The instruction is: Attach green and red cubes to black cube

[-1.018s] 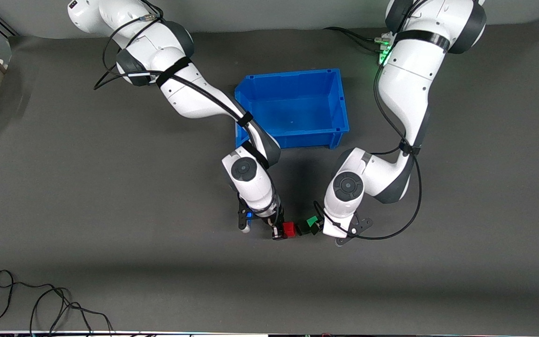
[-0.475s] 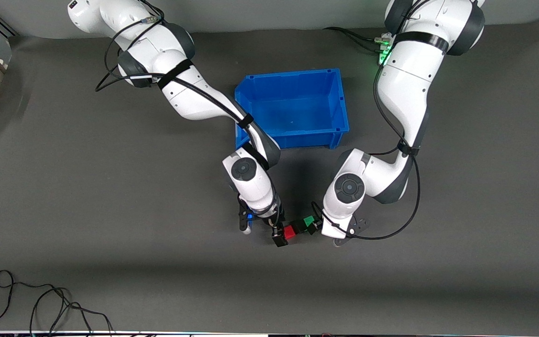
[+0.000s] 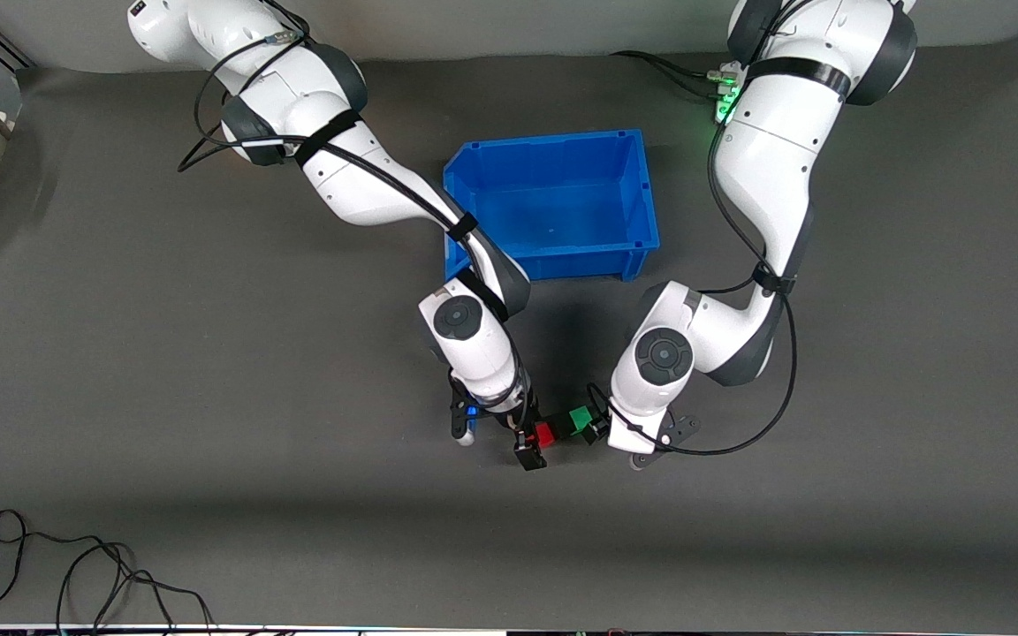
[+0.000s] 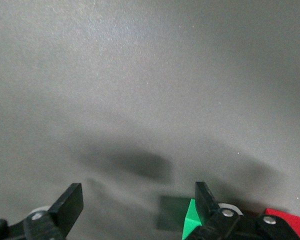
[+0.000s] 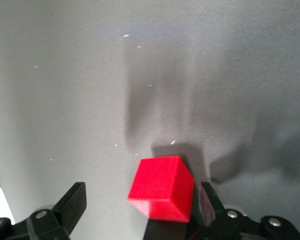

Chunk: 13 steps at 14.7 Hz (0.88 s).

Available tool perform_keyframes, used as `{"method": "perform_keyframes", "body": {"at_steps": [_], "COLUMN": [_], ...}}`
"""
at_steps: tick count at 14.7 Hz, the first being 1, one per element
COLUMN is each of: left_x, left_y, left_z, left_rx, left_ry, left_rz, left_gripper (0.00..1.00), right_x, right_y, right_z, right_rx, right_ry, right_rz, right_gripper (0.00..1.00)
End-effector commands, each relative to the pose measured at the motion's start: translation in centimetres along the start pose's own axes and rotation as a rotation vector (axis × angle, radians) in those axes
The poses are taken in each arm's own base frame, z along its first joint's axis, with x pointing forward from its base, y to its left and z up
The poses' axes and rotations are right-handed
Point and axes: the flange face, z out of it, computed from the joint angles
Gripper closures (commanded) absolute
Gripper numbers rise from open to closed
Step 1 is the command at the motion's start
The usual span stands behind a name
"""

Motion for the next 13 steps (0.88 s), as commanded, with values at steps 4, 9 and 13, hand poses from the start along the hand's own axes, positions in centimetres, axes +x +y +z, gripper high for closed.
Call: {"method": "perform_keyframes", "body": {"at_steps": [4,9,13], "left_x": [0.6,3.0,4.4], "left_y": [-0.1,-2.2,-2.6], "left_z": [-1.2,-5.4,-8.9], "left_rx": [-0.003,0.056,0.001], "left_ry": [-0.008,-0.087,-0.105], "left_rz": [0.001,-0.007,-0.024], "left_gripper": [0.0,0.0,0.01], "right_x": [-0.2,1.6,3.0], "right_y": [-0.7,-4.7,-7.3], "right_z": [-1.1,-6.7,-13.3], "right_rx": [0.002,-0.128,-0.282], "right_ry": [0.002,0.074,0.107], "right_rz": [-0.011,-0.091,-0.289], "right_gripper": [0.0,0.0,0.0]}}
